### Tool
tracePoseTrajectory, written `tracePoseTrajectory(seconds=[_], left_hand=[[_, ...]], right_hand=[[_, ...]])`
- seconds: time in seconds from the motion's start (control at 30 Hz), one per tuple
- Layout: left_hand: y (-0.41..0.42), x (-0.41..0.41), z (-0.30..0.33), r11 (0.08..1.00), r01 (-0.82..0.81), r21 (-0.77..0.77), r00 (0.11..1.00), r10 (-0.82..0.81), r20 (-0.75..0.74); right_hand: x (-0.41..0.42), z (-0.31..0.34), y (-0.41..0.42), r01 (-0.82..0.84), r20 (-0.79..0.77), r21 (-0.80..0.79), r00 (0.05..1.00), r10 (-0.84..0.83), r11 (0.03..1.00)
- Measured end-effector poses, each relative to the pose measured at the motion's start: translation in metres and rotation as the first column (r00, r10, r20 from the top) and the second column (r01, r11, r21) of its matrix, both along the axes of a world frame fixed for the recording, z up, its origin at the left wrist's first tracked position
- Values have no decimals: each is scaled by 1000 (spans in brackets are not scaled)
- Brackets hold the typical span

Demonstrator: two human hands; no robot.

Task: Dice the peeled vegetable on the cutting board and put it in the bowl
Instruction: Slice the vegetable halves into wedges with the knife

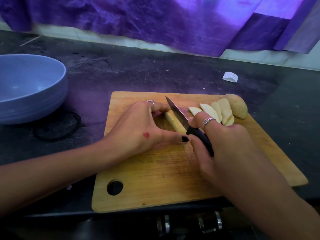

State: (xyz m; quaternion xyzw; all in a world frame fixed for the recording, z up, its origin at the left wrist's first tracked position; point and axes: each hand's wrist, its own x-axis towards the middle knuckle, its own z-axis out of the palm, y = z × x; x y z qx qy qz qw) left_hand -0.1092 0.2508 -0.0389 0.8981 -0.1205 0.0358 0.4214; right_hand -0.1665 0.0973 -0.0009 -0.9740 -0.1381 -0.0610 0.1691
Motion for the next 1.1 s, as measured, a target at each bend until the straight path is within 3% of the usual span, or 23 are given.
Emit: tracePoseTrajectory(seconds=[0.3, 0.7, 0.93, 1.1], left_hand=[[-1, 1, -5, 987, -72, -141, 997, 72, -6], [-3, 3, -5, 991, -79, -105, 996, 75, -38], [-4, 1, -5, 991, -78, -105, 996, 73, -48], [-8, 3, -5, 995, -83, -53, 996, 81, -39]], right_hand=[[1, 15, 5, 13, -85, -115, 996, -23, 993], [-2, 17, -1, -12, -194, -199, 981, -28, 980], [15, 18, 7, -38, -115, -142, 993, 22, 989], [11, 19, 6, 2, -175, -173, 984, -33, 985]])
